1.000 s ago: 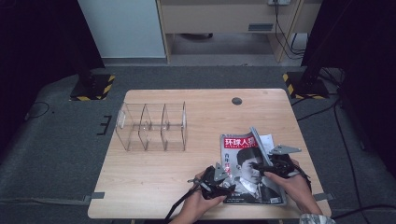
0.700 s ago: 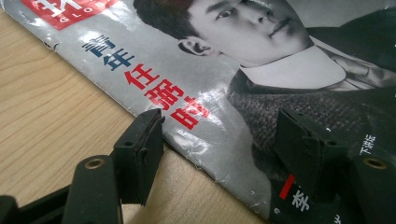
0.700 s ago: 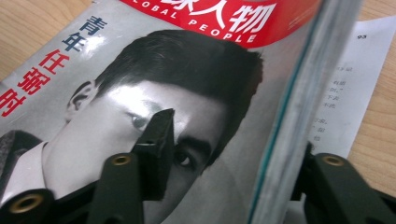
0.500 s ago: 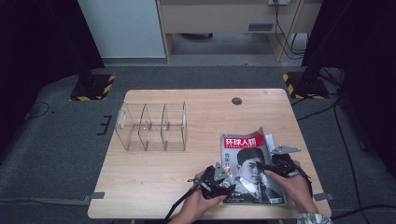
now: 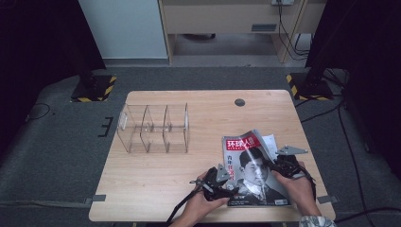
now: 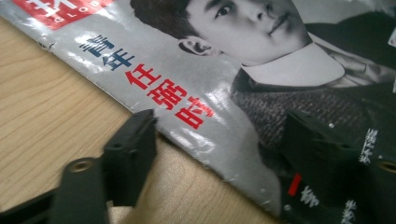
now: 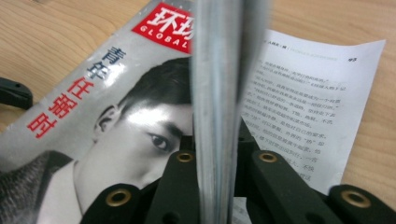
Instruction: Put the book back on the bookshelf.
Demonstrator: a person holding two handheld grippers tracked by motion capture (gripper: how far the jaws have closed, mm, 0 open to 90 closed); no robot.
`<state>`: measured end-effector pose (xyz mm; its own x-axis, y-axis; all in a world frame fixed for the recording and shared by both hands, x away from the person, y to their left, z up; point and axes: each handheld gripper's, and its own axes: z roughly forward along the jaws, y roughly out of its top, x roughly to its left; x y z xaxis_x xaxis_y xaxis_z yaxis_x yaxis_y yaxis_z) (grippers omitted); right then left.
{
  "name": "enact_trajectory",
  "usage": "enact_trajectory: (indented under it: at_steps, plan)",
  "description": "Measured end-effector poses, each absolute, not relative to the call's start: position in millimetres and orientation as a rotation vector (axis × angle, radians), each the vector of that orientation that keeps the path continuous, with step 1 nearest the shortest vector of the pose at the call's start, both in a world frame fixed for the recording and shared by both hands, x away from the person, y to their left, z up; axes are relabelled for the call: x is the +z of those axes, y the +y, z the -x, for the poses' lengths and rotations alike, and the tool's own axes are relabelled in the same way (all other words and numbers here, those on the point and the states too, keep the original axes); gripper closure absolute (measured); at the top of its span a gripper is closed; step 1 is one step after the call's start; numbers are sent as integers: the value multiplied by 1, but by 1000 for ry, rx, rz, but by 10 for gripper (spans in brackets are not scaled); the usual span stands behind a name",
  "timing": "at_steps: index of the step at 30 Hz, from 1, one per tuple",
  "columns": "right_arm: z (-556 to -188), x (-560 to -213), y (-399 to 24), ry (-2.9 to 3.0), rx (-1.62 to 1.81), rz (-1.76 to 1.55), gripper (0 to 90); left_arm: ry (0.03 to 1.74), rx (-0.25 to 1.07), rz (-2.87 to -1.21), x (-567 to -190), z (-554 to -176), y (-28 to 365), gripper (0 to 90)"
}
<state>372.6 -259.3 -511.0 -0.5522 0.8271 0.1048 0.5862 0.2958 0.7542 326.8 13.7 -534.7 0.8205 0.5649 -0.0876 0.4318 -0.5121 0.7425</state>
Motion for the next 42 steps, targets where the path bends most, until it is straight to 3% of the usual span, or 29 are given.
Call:
enact_trajectory:
  at_steps: [5,28,32,42]
  plan:
    - [-371,-505,-259,2265,1162,-1238,877,747,167,-2177,-535,-333,20,59]
    - [-361,-488,-260,2173,1597,-1243,877,820,139,-2125,-535,-359,22,68]
    - [-364,-497,-260,2196,1555,-1284,876,821,128,-2125,-536,-362,19,35]
    - [-365,-513,-250,2334,1365,-1318,840,795,183,-2149,-535,-358,21,131]
